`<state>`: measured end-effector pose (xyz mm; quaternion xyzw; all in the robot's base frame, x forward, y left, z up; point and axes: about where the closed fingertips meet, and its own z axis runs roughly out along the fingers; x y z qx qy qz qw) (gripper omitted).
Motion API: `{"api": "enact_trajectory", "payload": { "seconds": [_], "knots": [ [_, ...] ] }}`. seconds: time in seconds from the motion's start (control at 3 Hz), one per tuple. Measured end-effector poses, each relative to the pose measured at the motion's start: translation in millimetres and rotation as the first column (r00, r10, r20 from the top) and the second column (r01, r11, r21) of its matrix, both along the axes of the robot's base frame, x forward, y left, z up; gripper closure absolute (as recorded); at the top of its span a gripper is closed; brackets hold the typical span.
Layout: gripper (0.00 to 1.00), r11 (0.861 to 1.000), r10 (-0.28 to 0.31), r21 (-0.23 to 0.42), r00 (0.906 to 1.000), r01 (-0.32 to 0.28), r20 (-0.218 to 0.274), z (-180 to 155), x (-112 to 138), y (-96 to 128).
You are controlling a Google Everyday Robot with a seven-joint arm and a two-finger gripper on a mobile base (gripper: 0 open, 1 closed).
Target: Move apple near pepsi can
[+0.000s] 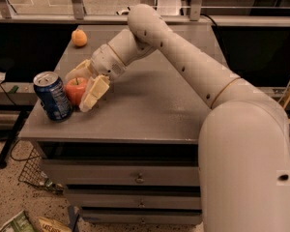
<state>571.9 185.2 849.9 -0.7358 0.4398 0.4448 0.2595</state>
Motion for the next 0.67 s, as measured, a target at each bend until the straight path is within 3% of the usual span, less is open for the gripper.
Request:
{"api": "enact_trajectory", "payload": {
  "seconds": [0.33, 0.67],
  "knots": [
    [0.00, 0.999, -0.028, -0.033, 0.9996, 0.028, 0.008, 6, -4, -10],
    [0.00, 0.988, -0.125, -0.082, 0.9911, 0.128, 0.046, 28, -16, -41]
  ]
}}
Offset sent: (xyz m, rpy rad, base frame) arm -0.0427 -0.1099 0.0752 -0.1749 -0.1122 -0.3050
